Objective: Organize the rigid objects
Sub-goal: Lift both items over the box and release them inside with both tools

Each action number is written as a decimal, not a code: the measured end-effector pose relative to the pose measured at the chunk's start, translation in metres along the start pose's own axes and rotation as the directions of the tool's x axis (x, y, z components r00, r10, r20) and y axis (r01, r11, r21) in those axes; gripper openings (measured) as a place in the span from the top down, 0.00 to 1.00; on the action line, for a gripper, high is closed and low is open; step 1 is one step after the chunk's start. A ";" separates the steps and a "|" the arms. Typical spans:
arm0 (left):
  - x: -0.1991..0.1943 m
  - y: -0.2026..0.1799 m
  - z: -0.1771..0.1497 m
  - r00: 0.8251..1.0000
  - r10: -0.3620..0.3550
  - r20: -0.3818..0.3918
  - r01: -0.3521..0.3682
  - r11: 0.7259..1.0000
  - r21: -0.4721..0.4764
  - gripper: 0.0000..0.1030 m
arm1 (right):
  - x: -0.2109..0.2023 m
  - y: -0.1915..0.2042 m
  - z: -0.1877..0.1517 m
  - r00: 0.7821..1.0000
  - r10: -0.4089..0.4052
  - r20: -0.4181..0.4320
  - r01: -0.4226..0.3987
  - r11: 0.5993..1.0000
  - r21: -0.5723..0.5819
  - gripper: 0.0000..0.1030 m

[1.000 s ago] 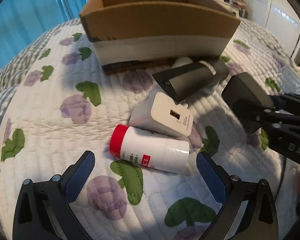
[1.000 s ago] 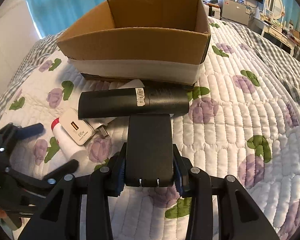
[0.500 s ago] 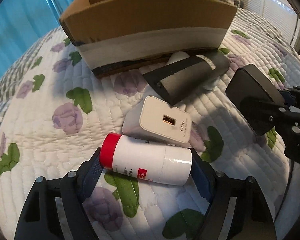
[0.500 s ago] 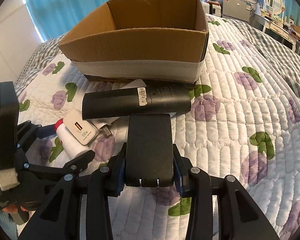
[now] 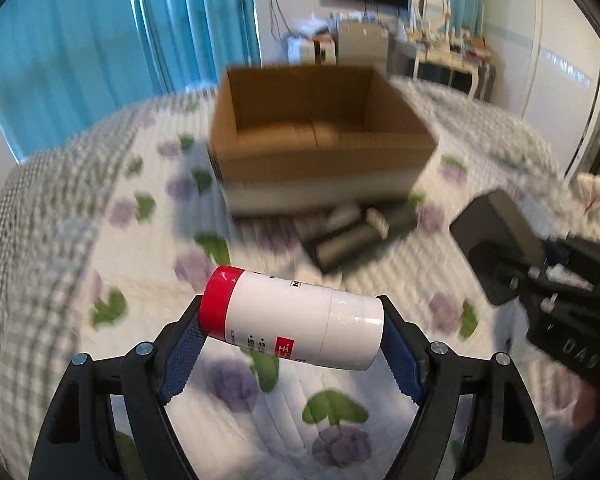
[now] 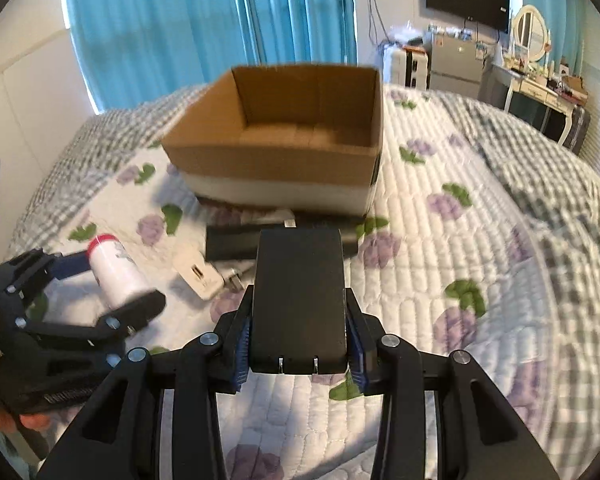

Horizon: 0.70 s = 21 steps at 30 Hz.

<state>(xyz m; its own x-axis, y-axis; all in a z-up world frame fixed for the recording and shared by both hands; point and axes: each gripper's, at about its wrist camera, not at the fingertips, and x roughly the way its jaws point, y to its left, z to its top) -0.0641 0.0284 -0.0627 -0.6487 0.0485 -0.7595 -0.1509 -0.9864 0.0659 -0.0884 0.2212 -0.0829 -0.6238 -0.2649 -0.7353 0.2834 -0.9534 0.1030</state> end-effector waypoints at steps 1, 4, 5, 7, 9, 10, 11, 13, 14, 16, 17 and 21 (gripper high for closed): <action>-0.009 0.000 0.010 1.000 0.001 0.027 0.000 1.000 -0.003 0.21 | -0.005 0.000 0.005 1.000 0.006 0.010 -0.006 1.000 0.003 0.63; -0.026 0.007 0.045 0.996 -0.008 0.090 0.008 1.000 0.001 0.21 | -0.021 0.001 0.027 0.998 0.001 0.055 0.000 1.000 -0.021 0.63; -0.031 0.010 0.061 0.993 -0.021 0.113 0.021 1.000 0.003 0.21 | -0.029 0.001 0.040 0.997 -0.005 0.081 0.008 0.999 -0.037 0.63; -0.034 0.016 0.086 0.989 -0.039 0.140 0.041 0.999 -0.014 0.21 | -0.043 0.000 0.061 0.993 -0.001 0.119 0.007 0.999 -0.052 0.63; -0.032 0.021 0.116 0.986 -0.049 0.159 0.054 0.998 -0.031 0.21 | -0.055 -0.002 0.085 0.987 0.005 0.160 0.005 0.998 -0.065 0.63; -0.029 0.023 0.128 0.985 -0.055 0.165 0.062 0.997 -0.035 0.21 | -0.059 -0.002 0.096 0.984 0.003 0.177 0.010 0.997 -0.073 0.63; -0.025 0.025 0.143 0.984 -0.056 0.170 0.064 0.997 -0.041 0.21 | -0.063 -0.003 0.112 0.980 -0.003 0.199 0.021 0.996 -0.087 0.63; -0.010 0.025 0.169 0.986 -0.022 0.168 0.028 0.999 -0.037 0.21 | -0.063 -0.004 0.133 0.975 -0.011 0.223 0.034 0.994 -0.099 0.63; 0.000 0.026 0.181 0.987 -0.014 0.160 0.021 0.999 -0.039 0.21 | -0.061 -0.006 0.145 0.972 -0.010 0.233 0.035 0.994 -0.101 0.63; 0.021 0.028 0.197 0.990 -0.025 0.142 0.032 0.998 -0.053 0.21 | -0.052 -0.010 0.168 0.969 0.001 0.247 0.023 0.995 -0.097 0.63; 0.035 0.029 0.204 0.992 -0.024 0.128 0.033 0.997 -0.066 0.21 | -0.045 -0.012 0.178 0.967 -0.001 0.255 0.026 0.995 -0.093 0.63; 0.087 0.020 0.207 0.998 0.007 0.066 -0.003 0.998 -0.057 0.21 | -0.006 -0.018 0.208 0.967 -0.018 0.253 0.037 0.997 -0.074 0.63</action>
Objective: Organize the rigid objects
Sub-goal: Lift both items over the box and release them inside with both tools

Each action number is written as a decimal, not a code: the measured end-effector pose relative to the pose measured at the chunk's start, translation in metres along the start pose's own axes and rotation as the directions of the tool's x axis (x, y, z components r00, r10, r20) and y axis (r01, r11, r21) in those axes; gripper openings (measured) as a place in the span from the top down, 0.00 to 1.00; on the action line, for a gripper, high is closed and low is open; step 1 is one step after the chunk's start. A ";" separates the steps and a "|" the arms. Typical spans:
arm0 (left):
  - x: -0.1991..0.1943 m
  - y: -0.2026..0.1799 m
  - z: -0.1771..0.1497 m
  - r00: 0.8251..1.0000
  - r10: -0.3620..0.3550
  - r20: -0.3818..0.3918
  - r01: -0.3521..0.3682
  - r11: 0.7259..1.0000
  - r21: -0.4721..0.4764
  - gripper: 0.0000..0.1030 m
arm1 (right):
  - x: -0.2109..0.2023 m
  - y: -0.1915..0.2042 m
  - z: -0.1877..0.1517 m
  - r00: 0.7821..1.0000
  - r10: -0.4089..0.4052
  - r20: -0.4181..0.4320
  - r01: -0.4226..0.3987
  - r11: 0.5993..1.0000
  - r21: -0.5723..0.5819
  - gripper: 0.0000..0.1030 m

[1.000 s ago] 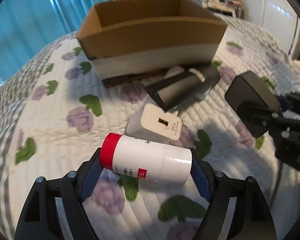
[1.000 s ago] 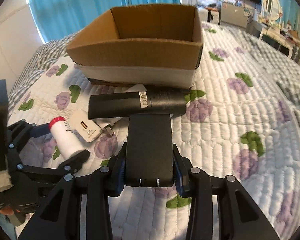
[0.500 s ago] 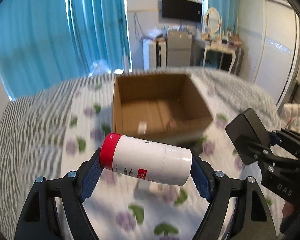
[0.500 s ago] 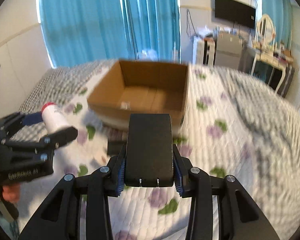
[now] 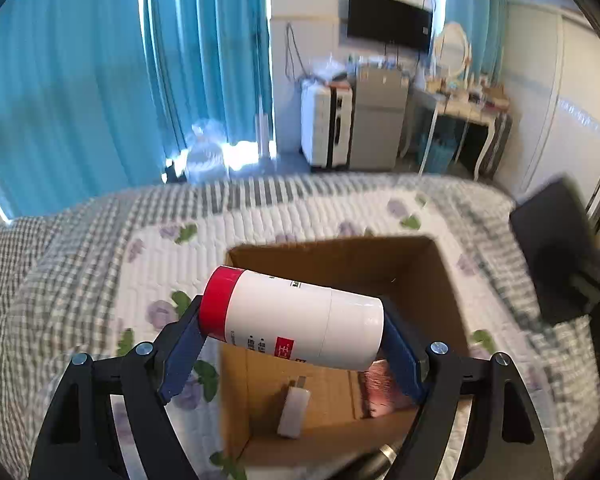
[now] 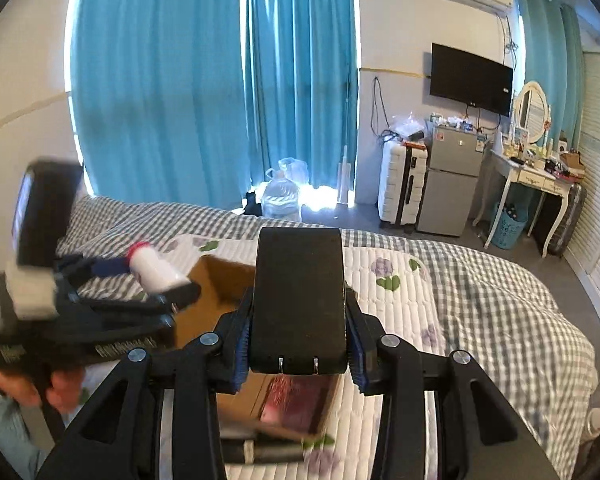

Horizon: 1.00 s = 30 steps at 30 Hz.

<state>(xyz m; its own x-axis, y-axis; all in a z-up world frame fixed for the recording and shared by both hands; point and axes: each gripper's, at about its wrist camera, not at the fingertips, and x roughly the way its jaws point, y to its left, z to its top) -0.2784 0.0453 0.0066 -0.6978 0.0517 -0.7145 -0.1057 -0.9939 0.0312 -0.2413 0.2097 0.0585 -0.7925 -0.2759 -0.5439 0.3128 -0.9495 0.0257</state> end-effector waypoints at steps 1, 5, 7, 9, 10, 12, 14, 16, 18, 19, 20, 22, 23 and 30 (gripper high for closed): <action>0.016 0.000 -0.003 1.000 -0.002 -0.024 0.002 1.000 0.001 0.21 | 0.010 -0.002 0.001 1.000 0.005 -0.006 -0.005 1.000 0.006 0.63; 0.055 -0.010 -0.019 0.997 0.001 -0.082 -0.001 1.000 0.009 0.21 | 0.058 -0.012 -0.002 0.999 0.007 -0.048 -0.006 1.000 0.011 0.63; 0.065 -0.014 -0.026 0.995 0.013 -0.096 -0.010 1.000 0.026 0.21 | 0.072 -0.017 -0.008 0.998 0.003 -0.064 -0.002 1.000 0.010 0.63; 0.072 -0.017 -0.029 0.994 0.026 -0.104 -0.022 0.999 0.038 0.21 | 0.082 -0.021 -0.014 0.997 0.010 -0.075 -0.008 1.000 0.017 0.63; 0.075 -0.017 -0.030 0.994 0.016 -0.112 -0.012 0.999 0.037 0.19 | 0.088 -0.023 -0.017 0.997 0.017 -0.081 -0.015 1.000 0.023 0.63; 0.077 -0.018 -0.031 0.993 0.008 -0.114 -0.003 0.999 0.044 0.17 | 0.092 -0.028 -0.025 0.995 0.023 -0.094 -0.021 0.999 0.028 0.63; 0.071 -0.018 -0.029 0.996 0.007 -0.093 -0.002 0.999 0.048 0.09 | 0.096 -0.032 -0.030 0.994 0.024 -0.103 -0.020 0.999 0.033 0.63; 0.065 -0.017 -0.026 0.997 0.003 -0.073 0.001 0.999 0.049 0.07 | 0.095 -0.031 -0.033 0.994 0.026 -0.108 -0.022 0.999 0.040 0.63; 0.055 -0.015 -0.024 0.998 0.006 -0.060 -0.004 0.999 0.042 0.07 | 0.090 -0.032 -0.033 0.994 0.027 -0.107 -0.023 0.999 0.041 0.63; 0.048 -0.012 -0.024 0.999 0.008 -0.051 -0.006 0.999 0.038 0.07 | 0.088 -0.032 -0.032 0.994 0.026 -0.106 -0.022 0.999 0.039 0.63; 0.042 -0.009 -0.025 0.999 0.010 -0.042 -0.009 0.999 0.035 0.07 | 0.084 -0.031 -0.031 0.994 0.022 -0.104 -0.019 0.999 0.037 0.63; 0.028 -0.004 -0.028 1.000 0.006 -0.021 -0.006 0.999 0.032 0.07 | 0.081 -0.029 -0.030 0.994 0.020 -0.104 -0.017 0.999 0.030 0.63; 0.023 -0.001 -0.030 1.000 0.007 -0.015 -0.007 0.999 0.033 0.07 | 0.080 -0.026 -0.030 0.994 0.021 -0.106 -0.018 1.000 0.025 0.63; 0.009 0.014 -0.042 1.000 0.026 0.012 -0.026 0.999 0.036 0.07 | 0.119 -0.008 -0.044 0.986 0.019 -0.164 -0.019 1.000 -0.001 0.63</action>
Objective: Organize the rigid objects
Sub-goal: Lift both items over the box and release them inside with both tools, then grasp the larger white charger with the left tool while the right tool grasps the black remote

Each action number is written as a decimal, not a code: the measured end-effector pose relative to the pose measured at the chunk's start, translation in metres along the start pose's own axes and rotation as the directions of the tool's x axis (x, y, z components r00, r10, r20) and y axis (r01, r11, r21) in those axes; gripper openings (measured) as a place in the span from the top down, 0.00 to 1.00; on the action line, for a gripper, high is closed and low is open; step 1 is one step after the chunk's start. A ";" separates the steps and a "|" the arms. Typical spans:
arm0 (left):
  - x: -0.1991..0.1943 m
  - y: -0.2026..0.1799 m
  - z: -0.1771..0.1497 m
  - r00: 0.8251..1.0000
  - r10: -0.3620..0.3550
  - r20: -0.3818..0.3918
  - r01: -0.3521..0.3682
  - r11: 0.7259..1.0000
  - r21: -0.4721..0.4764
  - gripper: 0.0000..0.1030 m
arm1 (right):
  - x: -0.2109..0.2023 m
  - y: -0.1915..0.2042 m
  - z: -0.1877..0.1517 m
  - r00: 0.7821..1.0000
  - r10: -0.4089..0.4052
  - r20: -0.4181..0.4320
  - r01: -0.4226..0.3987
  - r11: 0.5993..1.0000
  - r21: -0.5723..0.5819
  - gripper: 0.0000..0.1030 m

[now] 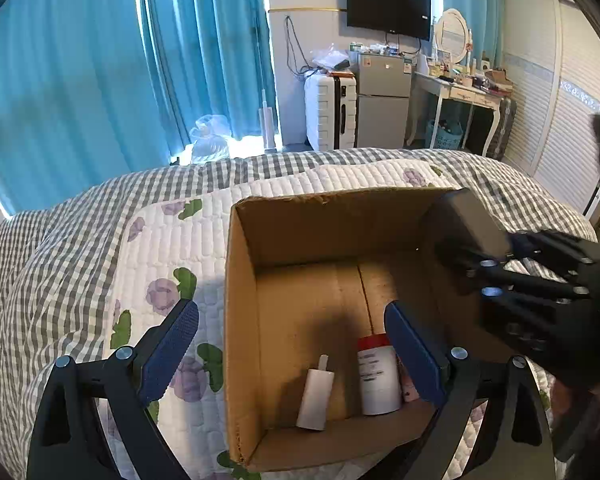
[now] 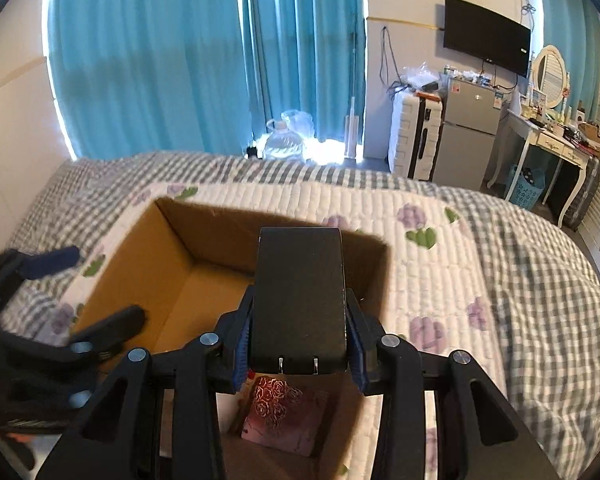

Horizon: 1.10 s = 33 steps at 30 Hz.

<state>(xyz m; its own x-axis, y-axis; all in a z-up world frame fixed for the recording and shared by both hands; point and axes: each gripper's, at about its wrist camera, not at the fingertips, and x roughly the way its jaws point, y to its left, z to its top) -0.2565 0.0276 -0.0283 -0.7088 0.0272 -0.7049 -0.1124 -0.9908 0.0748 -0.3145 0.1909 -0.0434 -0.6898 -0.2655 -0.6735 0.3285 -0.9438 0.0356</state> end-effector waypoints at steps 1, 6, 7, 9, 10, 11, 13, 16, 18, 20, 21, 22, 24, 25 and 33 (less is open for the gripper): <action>0.001 0.001 -0.001 1.000 0.004 0.003 -0.004 1.000 -0.001 0.07 | 0.008 0.002 -0.001 1.000 -0.003 -0.009 0.003 1.000 0.000 0.63; 0.004 0.005 -0.007 1.000 -0.022 0.010 0.022 1.000 -0.003 0.07 | 0.027 0.001 -0.008 1.000 -0.025 -0.006 0.025 0.999 0.021 0.59; 0.002 0.004 -0.008 1.000 -0.025 0.011 0.025 1.000 -0.004 0.07 | 0.027 0.000 -0.008 1.000 -0.024 -0.004 0.024 0.999 0.025 0.48; -0.004 0.004 -0.010 1.000 -0.025 0.017 0.025 1.000 -0.007 0.07 | 0.015 -0.002 -0.009 0.999 -0.017 0.031 0.016 0.999 0.033 0.37; -0.009 0.004 -0.011 0.999 -0.026 0.022 0.026 1.000 -0.009 0.07 | 0.009 -0.002 -0.009 0.999 -0.014 0.042 0.013 0.999 0.034 0.36; -0.013 0.004 -0.012 0.999 -0.025 0.025 0.025 1.000 -0.012 0.07 | 0.000 -0.003 -0.008 0.999 -0.012 0.045 0.011 0.999 0.030 0.36; -0.027 0.004 -0.016 0.999 -0.021 0.034 0.021 1.000 -0.013 0.07 | -0.016 -0.001 -0.005 0.998 -0.025 0.052 0.023 0.999 0.027 0.36; -0.049 0.002 -0.027 0.999 -0.014 0.043 0.014 1.000 -0.007 0.07 | -0.045 0.000 -0.007 0.997 -0.055 0.046 0.054 0.998 0.016 0.32; -0.060 0.003 -0.038 0.999 -0.007 0.042 0.008 1.000 -0.007 0.07 | -0.065 0.000 -0.014 0.996 -0.076 0.044 0.075 0.997 0.008 0.31; -0.069 0.002 -0.053 0.999 0.002 0.032 -0.002 1.000 -0.006 0.07 | -0.083 -0.002 -0.025 0.996 -0.088 0.035 0.088 0.996 0.010 0.27; -0.071 0.000 -0.059 1.000 0.001 0.022 -0.001 1.000 -0.003 0.07 | -0.089 -0.002 -0.034 0.996 -0.087 0.027 0.086 0.996 0.015 0.26; -0.072 -0.001 -0.067 1.000 -0.003 0.010 0.003 1.000 0.000 0.07 | -0.095 -0.002 -0.043 0.996 -0.084 0.014 0.083 0.996 0.021 0.26; -0.072 -0.003 -0.085 1.000 -0.007 -0.020 0.007 1.000 -0.007 0.07 | -0.101 0.001 -0.062 0.997 -0.081 -0.010 0.081 0.996 0.019 0.25; -0.070 -0.004 -0.094 0.999 -0.006 -0.038 0.006 1.000 -0.010 0.07 | -0.102 0.002 -0.073 0.996 -0.089 -0.020 0.089 0.996 0.018 0.24; -0.043 -0.022 -0.158 0.987 -0.004 -0.159 0.010 0.999 0.033 0.07 | -0.084 0.005 -0.140 0.988 -0.081 -0.135 0.088 0.995 0.051 0.20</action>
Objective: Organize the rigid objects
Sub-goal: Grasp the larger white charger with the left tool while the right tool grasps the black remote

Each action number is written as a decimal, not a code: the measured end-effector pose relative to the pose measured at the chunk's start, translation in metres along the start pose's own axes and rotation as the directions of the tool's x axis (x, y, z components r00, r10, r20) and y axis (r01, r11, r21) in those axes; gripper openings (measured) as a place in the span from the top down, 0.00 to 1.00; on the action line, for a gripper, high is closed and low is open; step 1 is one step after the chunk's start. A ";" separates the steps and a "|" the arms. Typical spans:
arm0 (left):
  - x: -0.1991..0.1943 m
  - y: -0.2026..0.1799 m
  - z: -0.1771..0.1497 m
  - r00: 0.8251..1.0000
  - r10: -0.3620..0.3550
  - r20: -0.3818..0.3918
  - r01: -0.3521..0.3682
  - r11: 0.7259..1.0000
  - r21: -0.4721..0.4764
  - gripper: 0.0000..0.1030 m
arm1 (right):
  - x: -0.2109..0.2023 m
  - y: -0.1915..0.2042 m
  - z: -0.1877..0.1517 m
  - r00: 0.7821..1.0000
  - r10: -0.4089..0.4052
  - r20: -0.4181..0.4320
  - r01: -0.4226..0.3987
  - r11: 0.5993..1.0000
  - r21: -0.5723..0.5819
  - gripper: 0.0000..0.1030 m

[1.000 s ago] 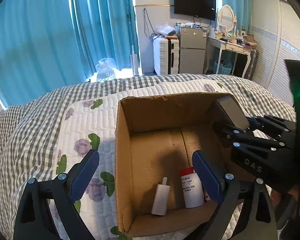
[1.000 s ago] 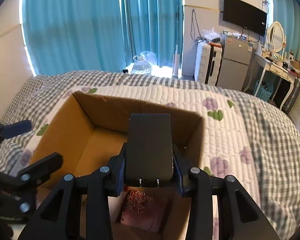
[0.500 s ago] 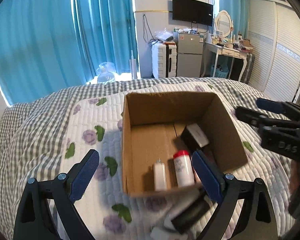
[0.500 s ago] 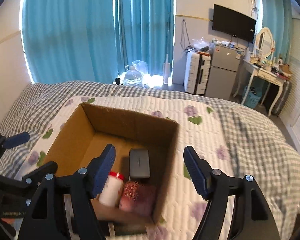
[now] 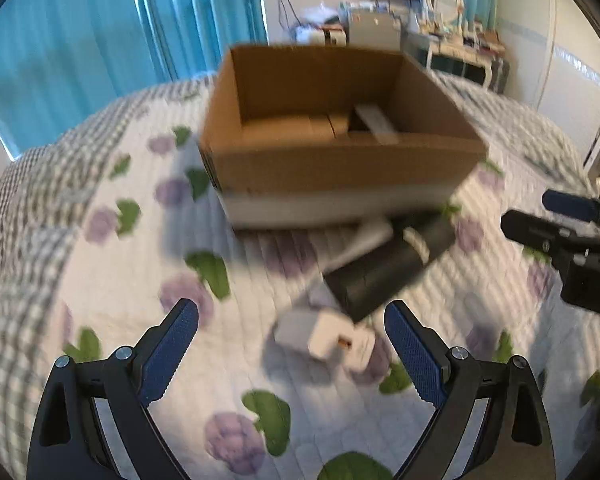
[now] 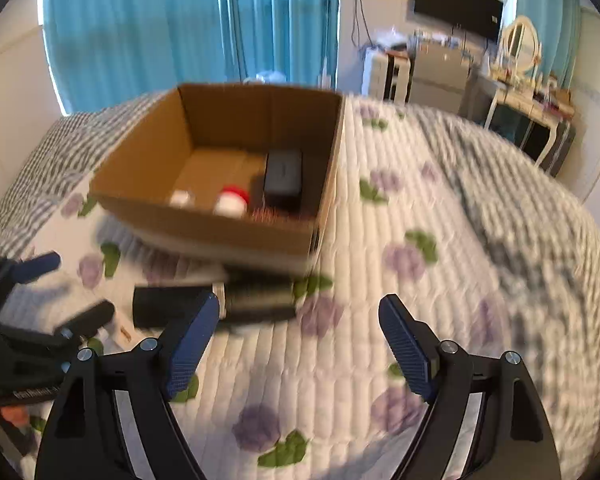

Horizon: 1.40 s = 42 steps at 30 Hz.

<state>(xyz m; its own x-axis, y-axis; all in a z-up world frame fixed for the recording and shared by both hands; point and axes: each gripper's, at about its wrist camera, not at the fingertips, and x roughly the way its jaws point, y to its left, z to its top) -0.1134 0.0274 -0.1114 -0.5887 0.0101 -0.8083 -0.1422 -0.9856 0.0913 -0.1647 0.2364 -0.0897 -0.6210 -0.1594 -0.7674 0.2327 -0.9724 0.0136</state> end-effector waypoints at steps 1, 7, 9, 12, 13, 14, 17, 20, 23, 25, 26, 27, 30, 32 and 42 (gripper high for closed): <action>0.005 -0.003 -0.006 1.000 -0.006 -0.012 0.006 1.000 0.014 0.07 | 0.004 0.000 -0.004 1.000 0.000 -0.014 0.000 1.000 0.004 0.20; 0.034 -0.016 -0.024 0.996 0.044 -0.072 -0.037 0.995 0.096 0.07 | 0.020 0.002 -0.020 0.998 0.002 -0.063 -0.002 1.000 -0.004 0.20; 0.036 -0.014 -0.024 0.997 0.043 -0.071 -0.036 0.995 0.088 0.07 | 0.022 0.001 -0.020 0.998 0.007 -0.066 -0.007 1.000 0.005 0.20; 0.037 -0.011 -0.023 0.998 0.026 -0.062 -0.022 0.997 0.075 0.15 | 0.026 -0.001 -0.021 0.997 0.010 -0.081 -0.008 1.000 0.019 0.20; 0.037 -0.011 -0.023 0.998 0.016 -0.059 -0.011 0.997 0.079 0.22 | 0.028 -0.002 -0.022 0.996 0.010 -0.086 -0.008 1.000 0.022 0.20; 0.037 -0.012 -0.022 0.998 0.005 -0.056 0.000 0.996 0.088 0.25 | 0.029 -0.002 -0.022 0.996 0.011 -0.092 -0.009 1.000 0.024 0.20; 0.037 -0.021 -0.022 0.998 -0.027 -0.056 0.035 0.991 0.131 0.40 | 0.030 -0.001 -0.023 0.995 0.007 -0.096 -0.005 1.000 0.023 0.20; 0.032 -0.018 -0.020 0.998 -0.038 -0.044 0.042 0.992 0.117 0.43 | 0.027 0.002 -0.023 0.996 0.007 -0.087 -0.006 1.000 0.012 0.20; 0.019 -0.006 -0.017 0.997 -0.073 -0.028 0.075 0.996 0.053 0.46 | 0.022 0.010 -0.022 0.998 0.000 -0.061 -0.002 1.000 -0.029 0.20; 0.011 0.007 -0.014 0.994 -0.108 -0.017 0.107 0.994 -0.013 0.47 | 0.018 0.017 -0.022 0.999 0.000 -0.048 -0.003 0.997 -0.079 0.20; 0.008 0.011 -0.013 0.995 -0.103 -0.013 0.103 0.994 -0.034 0.47 | 0.018 0.022 -0.022 0.999 -0.005 -0.041 0.000 0.994 -0.112 0.20; 0.007 0.016 -0.012 0.996 -0.086 -0.013 0.086 0.995 -0.052 0.47 | 0.018 0.028 -0.022 0.999 -0.011 -0.035 0.005 0.988 -0.151 0.20; 0.003 0.026 -0.010 0.999 -0.032 -0.011 0.031 0.994 -0.105 0.47 | 0.024 0.047 -0.024 0.999 -0.022 -0.038 0.011 0.967 -0.256 0.20; 0.004 0.035 -0.009 1.000 -0.010 -0.006 0.010 0.990 -0.140 0.47 | 0.030 0.058 -0.026 0.999 -0.025 -0.048 0.008 0.946 -0.323 0.20; 0.010 0.047 -0.012 1.000 0.006 -0.011 -0.008 0.987 -0.159 0.47 | 0.077 0.100 -0.028 0.994 -0.098 -0.040 0.056 0.804 -0.592 0.30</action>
<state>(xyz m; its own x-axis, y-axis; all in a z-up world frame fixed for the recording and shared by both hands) -0.1164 -0.0203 -0.1220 -0.5804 0.0021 -0.8143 -0.0095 -0.9999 0.0042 -0.1685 0.1314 -0.1651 -0.6104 -0.0562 -0.7901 0.5954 -0.6904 -0.4108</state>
